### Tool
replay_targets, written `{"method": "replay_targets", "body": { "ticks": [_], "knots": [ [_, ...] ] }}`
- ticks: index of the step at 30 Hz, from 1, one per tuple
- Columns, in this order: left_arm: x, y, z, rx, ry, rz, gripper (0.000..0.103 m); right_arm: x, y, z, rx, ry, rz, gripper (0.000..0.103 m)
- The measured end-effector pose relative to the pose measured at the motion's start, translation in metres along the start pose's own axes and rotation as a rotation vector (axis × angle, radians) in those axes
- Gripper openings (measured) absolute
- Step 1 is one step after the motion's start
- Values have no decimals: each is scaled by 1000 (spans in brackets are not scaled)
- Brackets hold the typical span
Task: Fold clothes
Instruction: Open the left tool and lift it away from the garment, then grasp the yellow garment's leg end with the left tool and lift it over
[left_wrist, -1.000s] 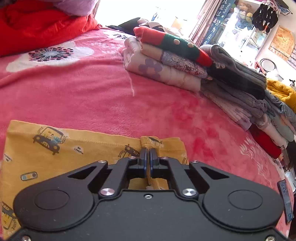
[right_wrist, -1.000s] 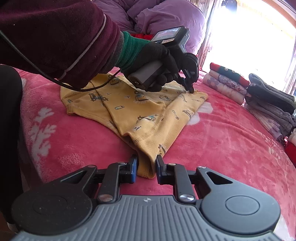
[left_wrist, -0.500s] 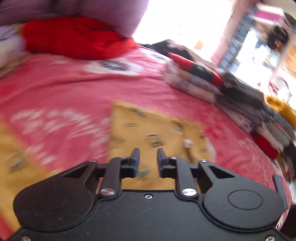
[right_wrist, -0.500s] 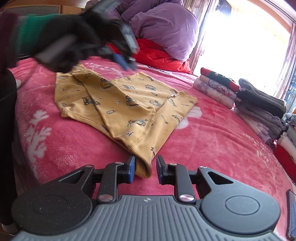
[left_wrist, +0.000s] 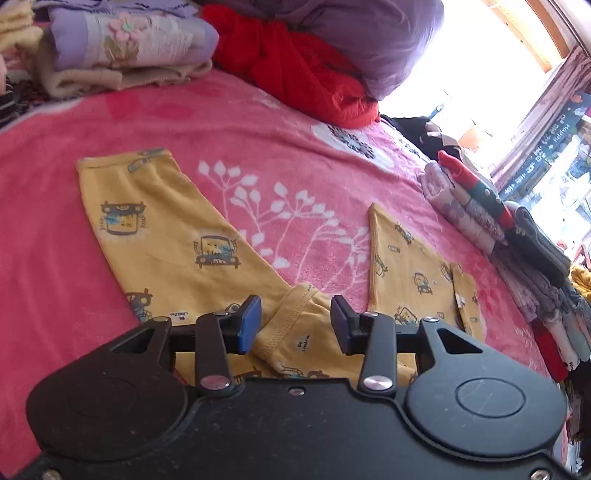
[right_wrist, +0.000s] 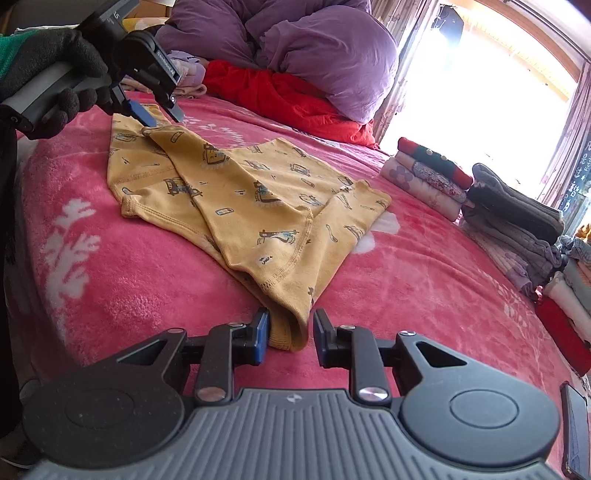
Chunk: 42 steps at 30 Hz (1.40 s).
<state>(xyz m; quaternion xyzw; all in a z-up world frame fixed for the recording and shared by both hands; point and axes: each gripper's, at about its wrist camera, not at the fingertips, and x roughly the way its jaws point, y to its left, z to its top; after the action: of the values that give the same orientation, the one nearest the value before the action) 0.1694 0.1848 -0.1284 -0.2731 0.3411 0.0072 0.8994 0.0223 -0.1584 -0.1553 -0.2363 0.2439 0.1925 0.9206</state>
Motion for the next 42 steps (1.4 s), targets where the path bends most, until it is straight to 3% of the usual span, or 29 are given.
{"method": "replay_targets", "body": {
  "ticks": [5, 7, 8, 9, 15, 19, 22, 26, 29, 31, 32, 34, 38, 42],
  "knots": [
    [15, -4, 6, 65, 19, -24, 37, 0, 0, 0, -12, -15, -15, 28],
    [18, -9, 4, 113, 28, -20, 28, 2, 1, -1, -17, -13, -17, 28],
    [19, -11, 2, 142, 28, -14, 14, 4, 2, 0, -19, -11, -17, 28],
    [18, -15, 1, 176, 20, -9, 10, 5, 2, 0, -19, -9, -17, 28],
    [-21, -45, -4, 380, -171, -18, 9, 8, 3, 0, -18, -5, -18, 28],
    [-43, -49, -1, 382, -271, -27, 9, 9, 3, -1, -23, -3, -20, 28],
    [-47, -50, 0, 384, -272, -17, 9, 9, 4, 0, -34, -3, -22, 27],
    [-34, -52, -3, 406, -247, 55, 9, 4, 10, 2, -91, -29, -70, 27],
    [-35, -54, -3, 399, -253, 34, 9, -2, 16, 3, -150, -77, -93, 27],
    [-34, -57, -3, 403, -254, 23, 9, 3, 14, 3, -135, -54, -57, 24],
    [-32, -58, -3, 403, -248, 21, 9, 6, 12, 3, -116, -33, -42, 14],
    [-27, -59, -4, 402, -237, 16, 9, 9, 7, 3, -59, -4, -8, 7],
    [-28, -64, 0, 372, -261, -31, 9, 4, -28, 9, 315, 53, 122, 7],
    [-31, -68, 6, 340, -290, -77, 9, 2, -42, 4, 477, 59, 173, 7]
  ]
}}
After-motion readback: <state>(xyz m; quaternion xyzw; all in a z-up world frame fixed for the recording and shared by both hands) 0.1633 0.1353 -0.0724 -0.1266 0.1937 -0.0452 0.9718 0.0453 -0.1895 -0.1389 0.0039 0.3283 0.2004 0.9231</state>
